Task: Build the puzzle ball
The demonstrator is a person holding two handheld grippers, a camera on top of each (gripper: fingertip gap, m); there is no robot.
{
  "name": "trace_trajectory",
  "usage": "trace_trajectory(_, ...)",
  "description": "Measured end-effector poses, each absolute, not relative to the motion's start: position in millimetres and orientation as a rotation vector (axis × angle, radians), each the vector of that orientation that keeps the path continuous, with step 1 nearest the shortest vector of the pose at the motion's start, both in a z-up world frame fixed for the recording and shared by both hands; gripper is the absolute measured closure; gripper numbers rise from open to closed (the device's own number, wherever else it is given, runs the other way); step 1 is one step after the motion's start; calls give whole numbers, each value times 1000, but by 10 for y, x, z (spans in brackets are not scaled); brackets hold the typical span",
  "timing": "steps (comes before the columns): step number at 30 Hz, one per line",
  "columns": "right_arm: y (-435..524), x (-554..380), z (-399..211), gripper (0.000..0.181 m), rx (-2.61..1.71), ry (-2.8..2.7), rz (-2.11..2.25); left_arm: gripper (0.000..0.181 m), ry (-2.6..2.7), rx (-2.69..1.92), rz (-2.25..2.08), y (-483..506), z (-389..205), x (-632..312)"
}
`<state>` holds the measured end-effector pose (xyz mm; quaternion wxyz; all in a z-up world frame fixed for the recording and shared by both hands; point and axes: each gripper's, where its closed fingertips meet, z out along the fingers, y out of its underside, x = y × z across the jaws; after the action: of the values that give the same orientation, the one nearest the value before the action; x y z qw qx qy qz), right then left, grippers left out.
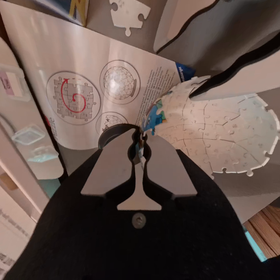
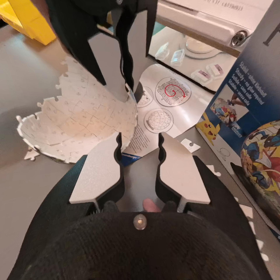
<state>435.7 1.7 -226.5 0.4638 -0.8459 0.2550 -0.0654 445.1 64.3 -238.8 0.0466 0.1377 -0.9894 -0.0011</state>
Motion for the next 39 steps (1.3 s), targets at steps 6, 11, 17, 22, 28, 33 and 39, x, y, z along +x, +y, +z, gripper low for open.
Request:
trace_trajectory(6, 162, 4367, -2289, 153, -2079, 561, -226, 178, -3093, 633, 46, 681, -2331, 4405)
trace_trajectory(11, 217, 4397, -2249, 160, -2063, 512, -308, 178, -3154, 692, 34, 752, -2305, 4361)
trace_trajectory(17, 239, 4309, -2250, 152, -2048, 582, -165, 178, -3211, 741, 99, 742, -2224, 4303)
trace_trajectory(22, 356, 4221, -2176, 161, -2044, 498, -165, 178, -3300, 804, 127, 760, -2169, 4248)
trace_trajectory(28, 373, 4249, -2123, 177, -2116, 388, -371, 178, -3352, 924, 173, 803, -2137, 4216)
trace_trajectory(33, 388, 4256, -2078, 176, -2155, 271, -567, 167, -3388, 1036, 333, 809, -2073, 4250)
trace_trajectory(39, 408, 4203, -1939, 175, -2073, 116, -894, 142, -3360, 1269, 715, 885, -1701, 4143)
